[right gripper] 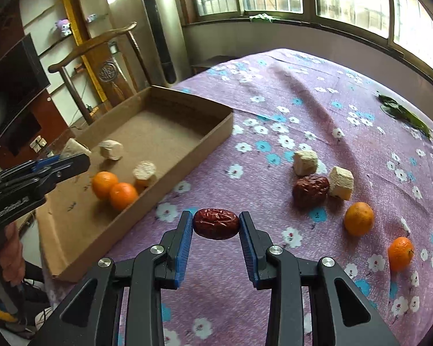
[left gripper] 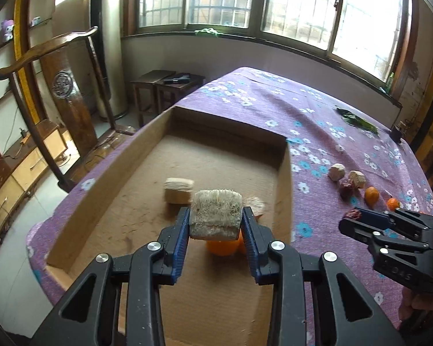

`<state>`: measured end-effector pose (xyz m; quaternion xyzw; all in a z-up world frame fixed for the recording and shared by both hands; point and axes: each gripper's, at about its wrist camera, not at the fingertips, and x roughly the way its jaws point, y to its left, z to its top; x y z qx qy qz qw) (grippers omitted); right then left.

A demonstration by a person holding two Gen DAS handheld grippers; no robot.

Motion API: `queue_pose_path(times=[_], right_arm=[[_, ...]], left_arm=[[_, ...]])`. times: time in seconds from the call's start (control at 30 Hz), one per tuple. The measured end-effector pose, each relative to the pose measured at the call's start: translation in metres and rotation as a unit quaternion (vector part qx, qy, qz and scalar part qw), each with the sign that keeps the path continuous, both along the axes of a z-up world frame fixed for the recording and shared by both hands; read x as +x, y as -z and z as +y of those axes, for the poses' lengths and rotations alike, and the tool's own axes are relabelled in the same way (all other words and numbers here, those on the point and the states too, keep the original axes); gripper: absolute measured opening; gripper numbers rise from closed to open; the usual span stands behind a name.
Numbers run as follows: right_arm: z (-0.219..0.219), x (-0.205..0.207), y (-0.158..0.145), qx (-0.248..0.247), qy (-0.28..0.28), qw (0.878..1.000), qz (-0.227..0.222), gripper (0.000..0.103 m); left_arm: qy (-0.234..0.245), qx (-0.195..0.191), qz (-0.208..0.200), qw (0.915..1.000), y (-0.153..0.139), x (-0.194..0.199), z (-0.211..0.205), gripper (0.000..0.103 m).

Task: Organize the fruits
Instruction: 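Carry yam chunk over box with left tool while right tool carries date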

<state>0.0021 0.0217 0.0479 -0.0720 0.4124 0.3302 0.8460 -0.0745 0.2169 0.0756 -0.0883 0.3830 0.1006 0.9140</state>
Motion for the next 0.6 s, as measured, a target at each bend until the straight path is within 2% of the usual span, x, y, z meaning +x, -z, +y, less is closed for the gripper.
queue_pose_path(times=[0.27, 0.6], right_arm=[[0.031, -0.033, -0.011, 0.006, -0.048, 0.999, -0.016, 0.036], [0.065, -0.055, -0.014, 0.000, -0.094, 0.995, -0.020, 0.036]], left_arm=[[-0.031, 0.011, 0.005, 0.9994, 0.002, -0.025, 0.019, 0.034], [-0.043, 0.015, 0.013, 0.9989, 0.011, -0.031, 0.026, 0.034]])
